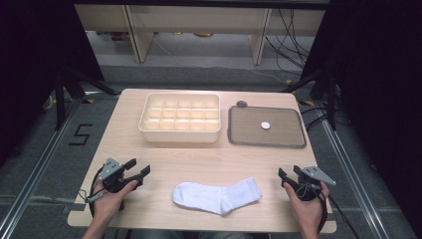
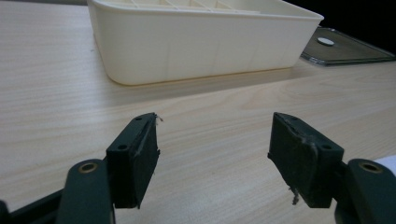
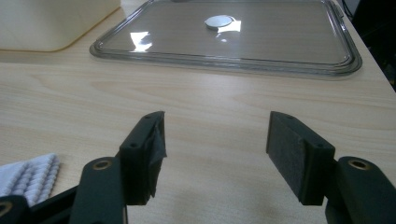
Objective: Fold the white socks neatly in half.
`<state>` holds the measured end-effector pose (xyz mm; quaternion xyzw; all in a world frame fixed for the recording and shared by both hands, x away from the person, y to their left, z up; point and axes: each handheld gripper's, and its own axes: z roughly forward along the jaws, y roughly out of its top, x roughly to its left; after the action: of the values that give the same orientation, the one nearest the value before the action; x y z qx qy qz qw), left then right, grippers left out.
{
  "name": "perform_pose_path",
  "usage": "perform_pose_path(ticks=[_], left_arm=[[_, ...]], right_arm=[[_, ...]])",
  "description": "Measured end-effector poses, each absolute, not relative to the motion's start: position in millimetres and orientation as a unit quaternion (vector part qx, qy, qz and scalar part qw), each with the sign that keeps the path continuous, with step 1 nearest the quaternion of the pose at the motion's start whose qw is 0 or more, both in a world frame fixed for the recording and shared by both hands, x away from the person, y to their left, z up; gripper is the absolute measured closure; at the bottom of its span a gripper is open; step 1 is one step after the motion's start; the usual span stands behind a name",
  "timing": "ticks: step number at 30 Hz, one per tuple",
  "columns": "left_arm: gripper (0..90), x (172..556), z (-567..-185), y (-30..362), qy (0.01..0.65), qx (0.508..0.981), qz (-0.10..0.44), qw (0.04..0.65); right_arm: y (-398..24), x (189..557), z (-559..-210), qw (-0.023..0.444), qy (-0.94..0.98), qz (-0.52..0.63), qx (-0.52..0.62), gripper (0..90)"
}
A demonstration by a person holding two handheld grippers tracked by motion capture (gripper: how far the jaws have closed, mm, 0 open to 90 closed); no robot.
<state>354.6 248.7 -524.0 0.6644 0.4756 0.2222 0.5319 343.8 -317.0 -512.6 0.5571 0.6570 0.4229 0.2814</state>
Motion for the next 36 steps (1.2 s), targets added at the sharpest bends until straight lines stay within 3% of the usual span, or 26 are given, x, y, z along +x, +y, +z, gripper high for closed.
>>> perform_pose_path(ticks=[7,10,11,12,13,15,21,25,30,36], left_arm=[[37.5,356.2,-521.7,247.8,0.486,0.671,0.194,0.525],[38.2,353.6,-515.9,241.7,0.488,0.683,0.154,0.521],[38.1,353.6,-515.9,241.7,0.488,0.683,0.154,0.521],[38.2,351.5,-513.4,235.2,0.482,0.697,0.124,0.516],[38.1,351.5,-513.4,235.2,0.482,0.697,0.124,0.516],[38.1,351.0,-509.8,222.6,0.465,0.725,0.084,0.500],[38.2,349.7,-505.2,194.5,0.436,0.765,0.026,0.473],[39.5,347.8,-505.3,181.3,0.426,0.780,0.013,0.458],[40.8,347.8,-508.3,168.4,0.425,0.804,-0.002,0.417],[49.4,353.4,-510.6,165.3,0.428,0.810,-0.002,0.400]], right_arm=[[-316.9,343.9,-512.8,0.283,0.659,0.422,0.555,44.5],[-314.9,341.5,-512.7,0.280,0.651,0.427,0.562,56.8],[-314.9,341.5,-512.7,0.280,0.651,0.427,0.562,56.8],[-315.6,341.8,-511.6,0.262,0.660,0.431,0.557,65.2],[-315.6,341.8,-511.6,0.262,0.660,0.431,0.557,65.2],[-315.5,341.8,-503.0,0.251,0.679,0.411,0.554,74.3],[-300.3,340.7,-482.4,0.180,0.718,0.386,0.550,83.0],[-282.5,344.0,-473.9,0.130,0.760,0.360,0.526,82.3],[-259.4,350.9,-466.8,0.059,0.792,0.303,0.526,74.6],[-245.1,361.9,-462.8,0.033,0.813,0.280,0.509,63.3]])
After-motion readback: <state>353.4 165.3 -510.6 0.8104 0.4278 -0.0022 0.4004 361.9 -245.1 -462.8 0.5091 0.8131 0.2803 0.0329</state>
